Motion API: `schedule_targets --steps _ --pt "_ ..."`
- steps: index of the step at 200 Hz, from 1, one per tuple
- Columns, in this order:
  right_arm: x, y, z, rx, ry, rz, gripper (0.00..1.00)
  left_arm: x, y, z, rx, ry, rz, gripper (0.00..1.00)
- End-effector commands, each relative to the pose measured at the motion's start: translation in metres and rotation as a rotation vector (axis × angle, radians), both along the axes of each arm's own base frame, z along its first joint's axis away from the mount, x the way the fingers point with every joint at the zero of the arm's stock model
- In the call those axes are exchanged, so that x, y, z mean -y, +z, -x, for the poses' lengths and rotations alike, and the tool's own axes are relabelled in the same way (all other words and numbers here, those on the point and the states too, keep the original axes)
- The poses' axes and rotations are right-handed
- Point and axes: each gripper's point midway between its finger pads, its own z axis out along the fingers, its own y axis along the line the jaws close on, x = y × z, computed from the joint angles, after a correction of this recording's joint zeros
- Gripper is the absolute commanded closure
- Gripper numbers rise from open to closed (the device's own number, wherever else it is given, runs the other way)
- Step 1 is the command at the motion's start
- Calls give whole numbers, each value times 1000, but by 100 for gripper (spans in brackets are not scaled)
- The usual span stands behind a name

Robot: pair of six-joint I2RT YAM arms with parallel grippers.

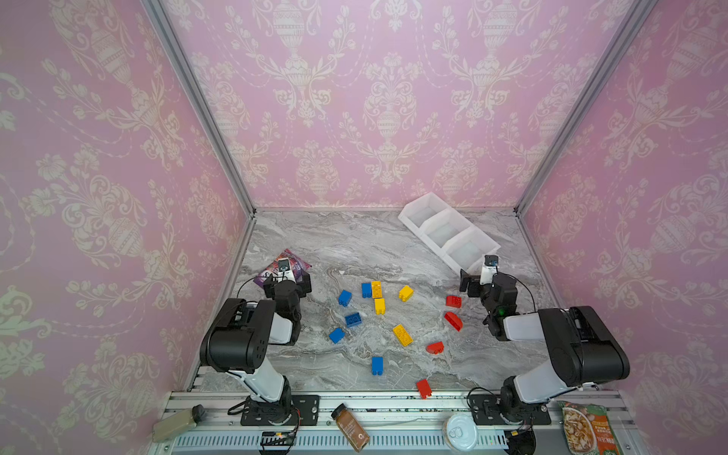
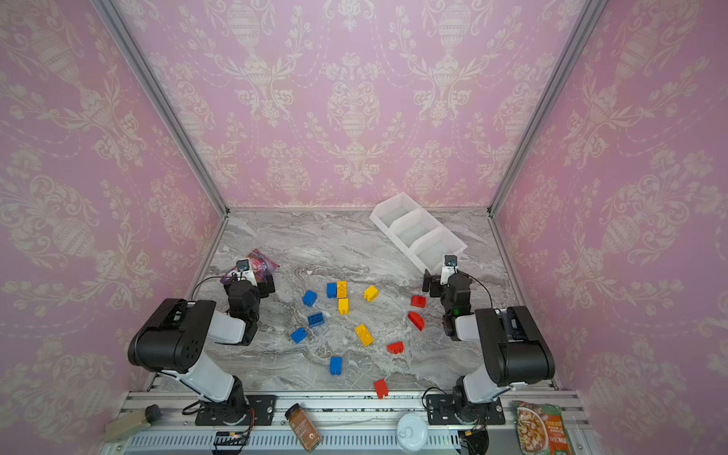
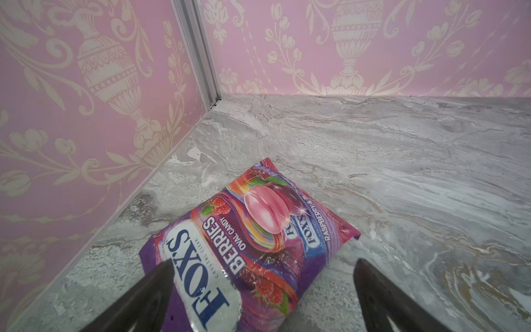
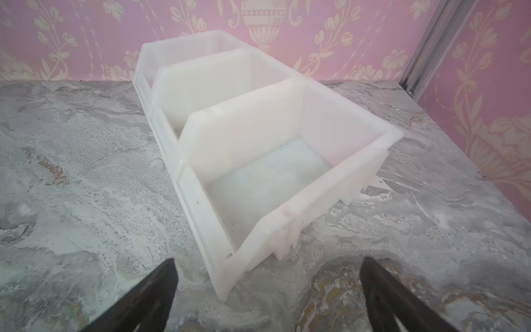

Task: Sort the legos into containers by color
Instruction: Rotate the container at the top-center of the table.

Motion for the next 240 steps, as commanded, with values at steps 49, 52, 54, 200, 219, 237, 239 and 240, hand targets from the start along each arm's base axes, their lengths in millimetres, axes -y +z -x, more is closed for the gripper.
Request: schedule_targets --steps 49,52,54,200,219,237,239,240 --pt "2 6 -5 18 -16 -13 0 3 -2 -5 -22 -22 -11 1" --pt "2 7 -5 19 -16 -13 0 3 -2 -5 -22 -22 -11 1" --pt "2 7 -5 20 -16 -13 0 3 -2 -5 -22 -22 -11 1" --pt "3 6 -5 17 -17 -13 0 2 -2 -5 -23 -17 -11 1" --pt "2 6 -5 16 -16 -12 0 2 -2 -5 -24 -18 -11 1" --pt "2 6 -5 15 -15 -13 0 2 -2 -6 -25 -18 -11 1" --pt "2 6 -5 15 -16 -12 0 2 -2 -6 -25 -18 -11 1" --pt "2 6 -5 14 -16 -12 0 2 -2 -6 -25 -18 -10 1"
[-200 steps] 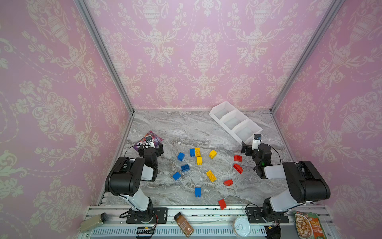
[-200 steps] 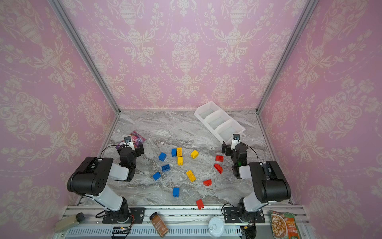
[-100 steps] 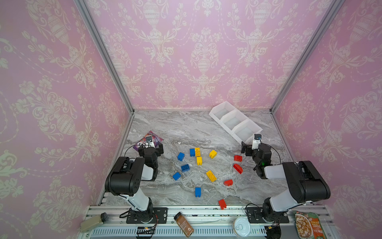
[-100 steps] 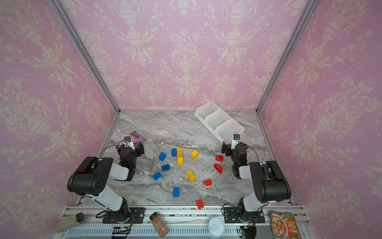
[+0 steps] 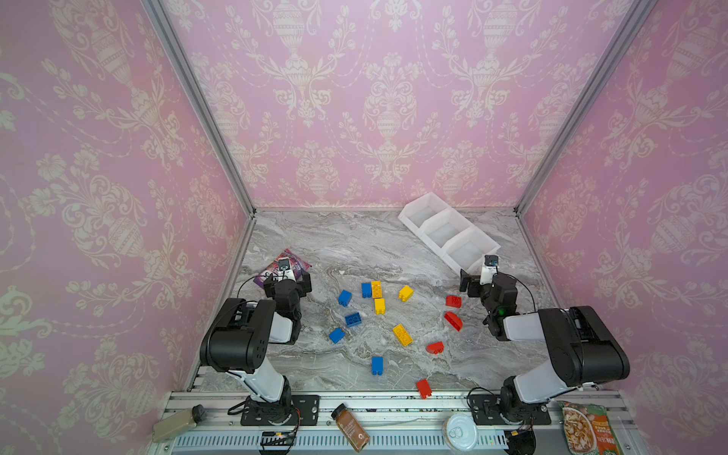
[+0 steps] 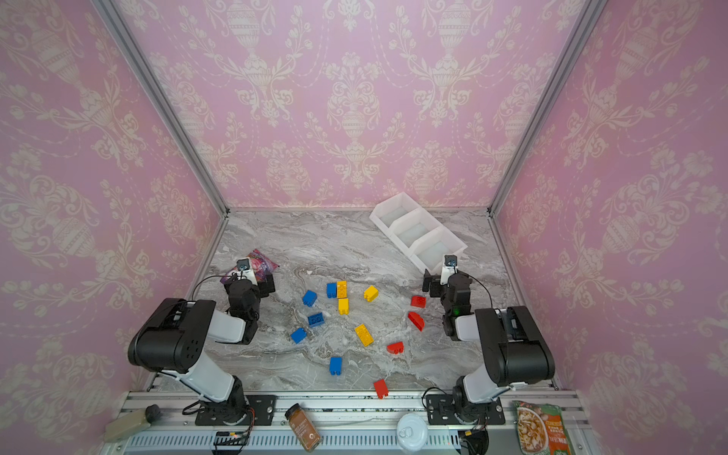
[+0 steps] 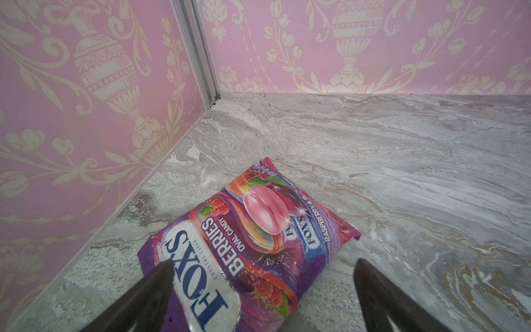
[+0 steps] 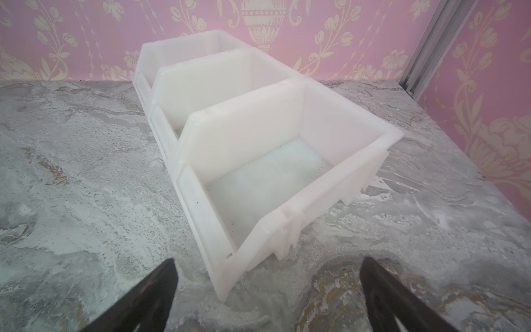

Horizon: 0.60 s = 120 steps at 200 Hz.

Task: Sort the legos into containers by color
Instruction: Rotate the container at the top-center of the table.

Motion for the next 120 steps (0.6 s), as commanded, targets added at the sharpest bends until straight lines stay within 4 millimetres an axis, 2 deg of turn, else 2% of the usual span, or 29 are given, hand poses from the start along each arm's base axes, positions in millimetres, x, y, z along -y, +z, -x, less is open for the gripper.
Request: schedule_targets --steps 1,43,54,91,93,94,96,97,98,120 --pt "2 6 -5 14 -15 -12 0 2 -2 -4 -16 -19 -10 1" --pt "11 15 -6 2 -72 -8 0 2 -2 -3 -15 -19 -11 1" --pt "16 22 -7 -10 -120 8 0 4 5 -1 5 -27 -21 1" --pt "36 54 -5 -160 -275 -22 0 -5 29 1 -22 39 -28 1" --pt "37 50 -2 -188 -282 -25 0 -5 30 0 -30 41 -29 1" --pt "38 57 -6 -170 -285 -30 0 -6 30 0 -32 43 -28 1" --pt "38 58 -5 -187 -294 -36 0 -6 31 -1 -42 45 -29 1" --pt "38 59 -5 -193 -296 -40 0 -6 31 -1 -46 46 -29 1" --pt "39 52 -1 -226 -301 -39 0 -6 32 -2 -48 47 -30 1" --pt "30 61 -8 -367 -316 -129 0 -7 39 -11 -106 58 -29 1"
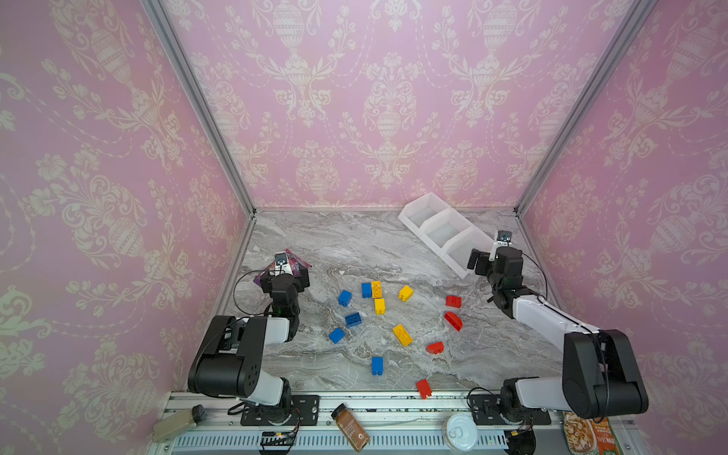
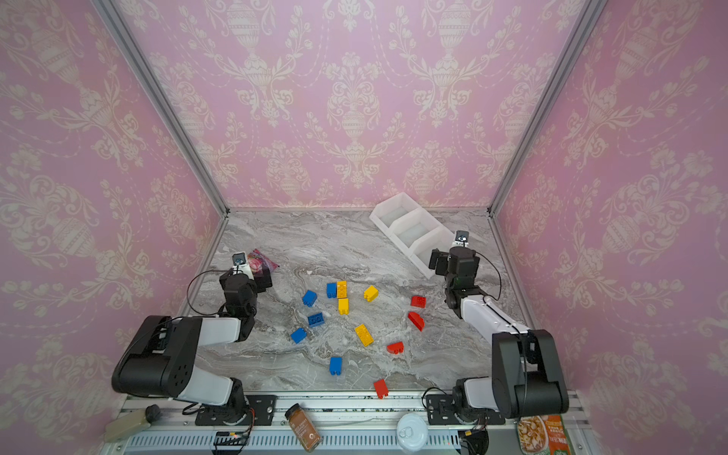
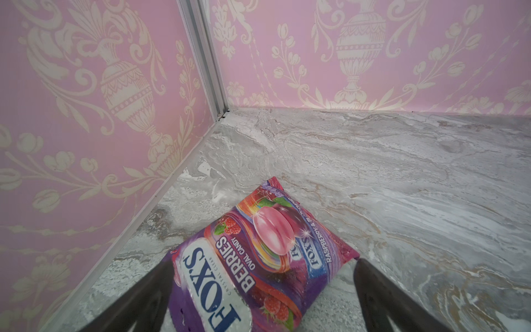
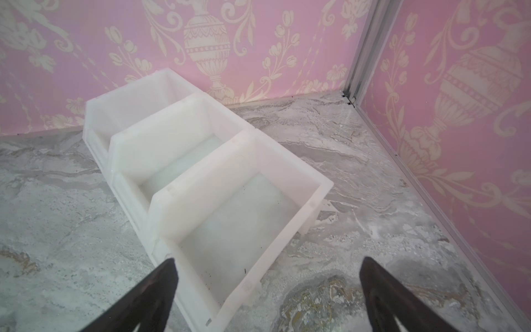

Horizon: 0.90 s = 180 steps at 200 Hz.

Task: Sort the legos into containers by color
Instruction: Rotate the container at the top-center of the table.

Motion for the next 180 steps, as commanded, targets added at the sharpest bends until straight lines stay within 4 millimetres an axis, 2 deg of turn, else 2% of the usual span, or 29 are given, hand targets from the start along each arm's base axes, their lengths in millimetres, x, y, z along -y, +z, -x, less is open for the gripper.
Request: schedule_targets --steps 1,36,42,44,52,76,113,144,180 --pt "1 -24 21 -273 -87 -110 0 -4 -3 -3 -123 36 -19 1" --pt "-33 -17 2 -382 -29 -217 0 9 -3 -12 -189 2 72 1" --pt "-39 -24 0 -407 -13 -219 0 13 -5 -13 -198 -12 86 1" --pt "-42 -15 -6 -390 -6 -224 0 14 -4 -14 -199 -17 91 1" --pt "-47 -14 -13 -401 -1 -230 0 20 -5 -15 -209 -29 103 1" --pt "-52 -22 -29 -459 -52 -288 1 31 -5 -20 -248 -61 109 1" --pt "-60 -31 -55 -516 -122 -320 6 39 -3 -24 -262 -77 144 1" --pt "-66 -49 -77 -509 -163 -385 17 47 -9 -24 -268 -95 171 1" --pt "-69 -61 -101 -506 -179 -399 19 59 -3 -24 -248 -141 199 1"
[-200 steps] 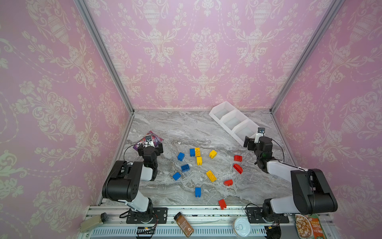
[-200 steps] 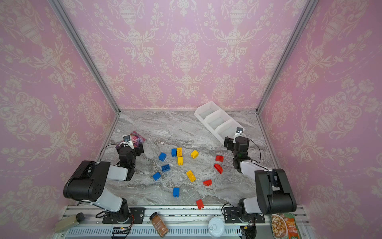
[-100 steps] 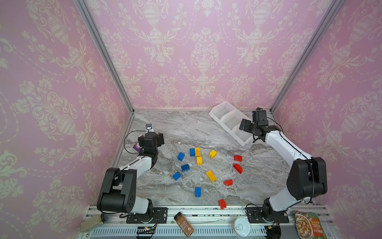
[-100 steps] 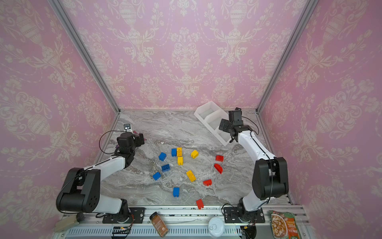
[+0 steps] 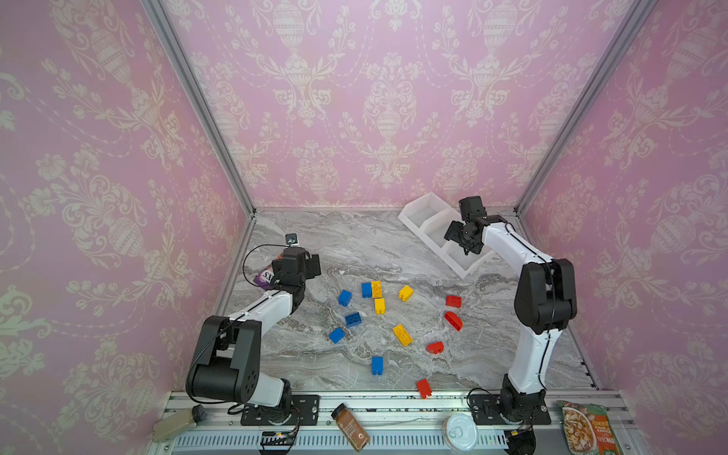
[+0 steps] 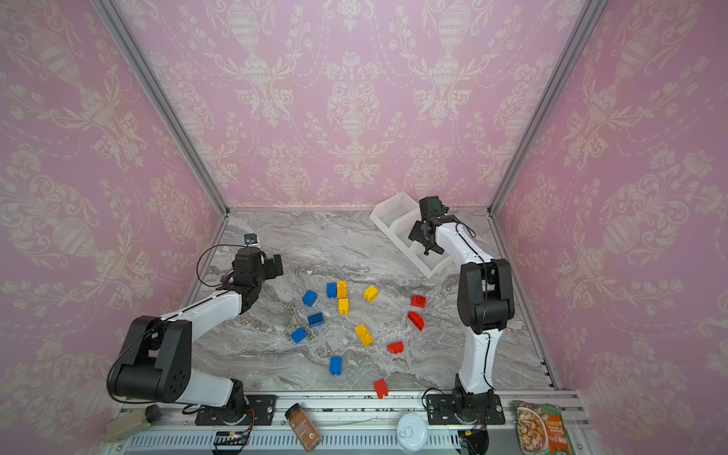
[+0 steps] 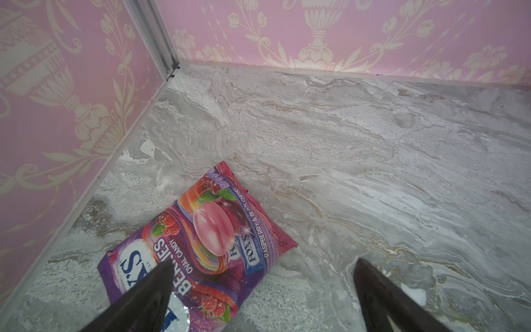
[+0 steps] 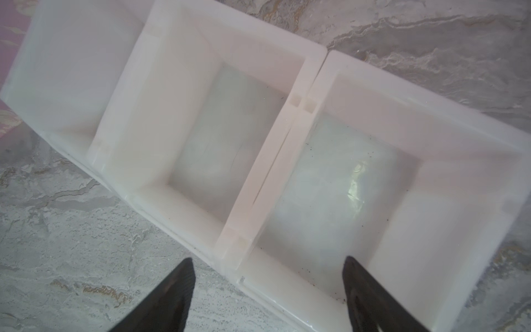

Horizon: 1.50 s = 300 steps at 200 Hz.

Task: Sort the legos into containers by color
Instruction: Rotate the container at the top-center of the table.

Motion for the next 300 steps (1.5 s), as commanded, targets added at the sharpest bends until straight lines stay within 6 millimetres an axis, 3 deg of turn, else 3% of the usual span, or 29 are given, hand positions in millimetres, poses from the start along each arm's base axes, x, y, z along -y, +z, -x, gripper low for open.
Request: schedule_targets --steps 1,58,73,100,121,151,208,263,300 --pt "-5 0 -13 1 -36 -22 19 13 0 0 -9 -38 54 1" --pt "-6 -20 -33 -31 -36 -11 33 19 -3 3 -12 -53 81 1" --pt "-7 -29 -32 -44 -39 -12 39 19 -4 3 -9 -51 87 1" --pt "-6 -40 -32 -61 -37 -6 41 17 -4 5 -8 -46 82 1" --pt "-6 -48 -31 -72 -35 -4 49 16 -3 6 -10 -45 73 1" --pt "-8 -52 -31 -71 -29 -8 55 16 -2 7 -7 -42 73 1" --pt "-12 -59 -28 -84 6 16 75 14 -5 11 -12 -30 78 1" --pt "-38 -54 -28 -58 71 18 93 15 -6 13 -16 -29 86 1" --pt "-66 -53 -26 -61 137 24 96 17 -6 15 -20 -37 88 1"
